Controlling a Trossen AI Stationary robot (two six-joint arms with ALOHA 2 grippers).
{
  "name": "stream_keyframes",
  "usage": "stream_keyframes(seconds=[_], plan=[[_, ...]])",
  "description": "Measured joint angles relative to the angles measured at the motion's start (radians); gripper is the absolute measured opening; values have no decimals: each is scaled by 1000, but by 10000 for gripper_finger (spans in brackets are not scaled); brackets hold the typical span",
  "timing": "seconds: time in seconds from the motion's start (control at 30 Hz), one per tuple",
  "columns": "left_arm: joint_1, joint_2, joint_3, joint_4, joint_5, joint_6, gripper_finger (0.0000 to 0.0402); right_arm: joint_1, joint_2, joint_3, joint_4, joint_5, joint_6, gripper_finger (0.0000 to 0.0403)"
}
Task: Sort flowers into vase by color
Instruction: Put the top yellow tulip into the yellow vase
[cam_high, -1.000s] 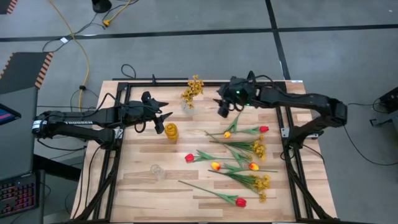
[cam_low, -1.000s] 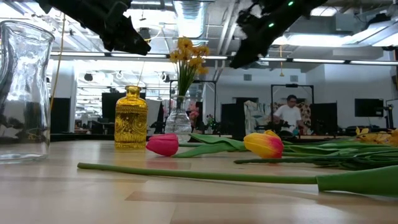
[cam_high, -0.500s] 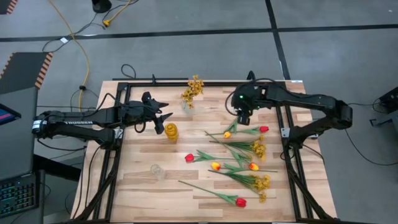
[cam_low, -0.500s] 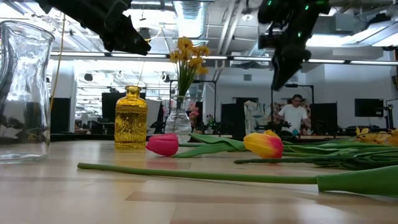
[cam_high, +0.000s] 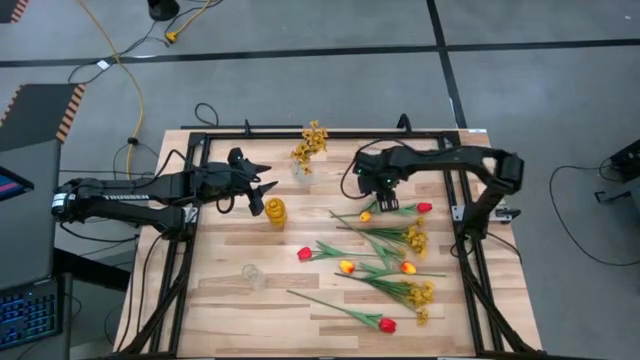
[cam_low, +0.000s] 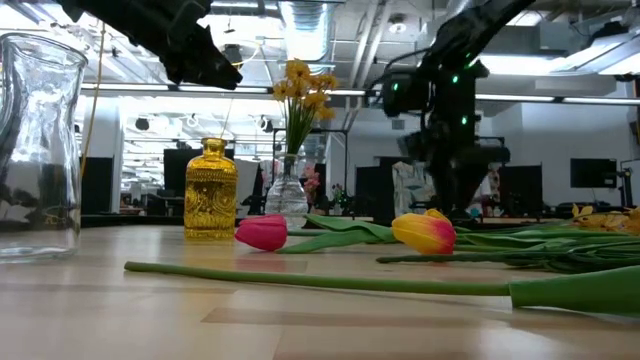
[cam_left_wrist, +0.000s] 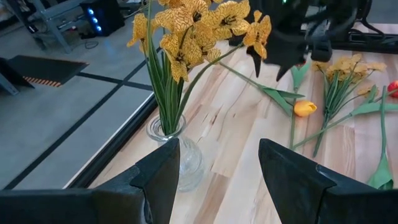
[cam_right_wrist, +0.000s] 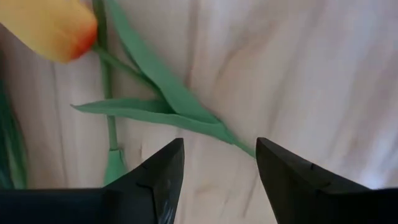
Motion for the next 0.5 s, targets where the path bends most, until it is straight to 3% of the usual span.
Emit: stream_keyframes(seconds=[0.33, 0.5], plan=[[0, 0, 0, 0, 0, 0, 208, 1, 120, 1, 15, 6, -61, 224], [0, 0, 0, 0, 0, 0, 208, -15, 134, 3, 14, 1, -65, 196]])
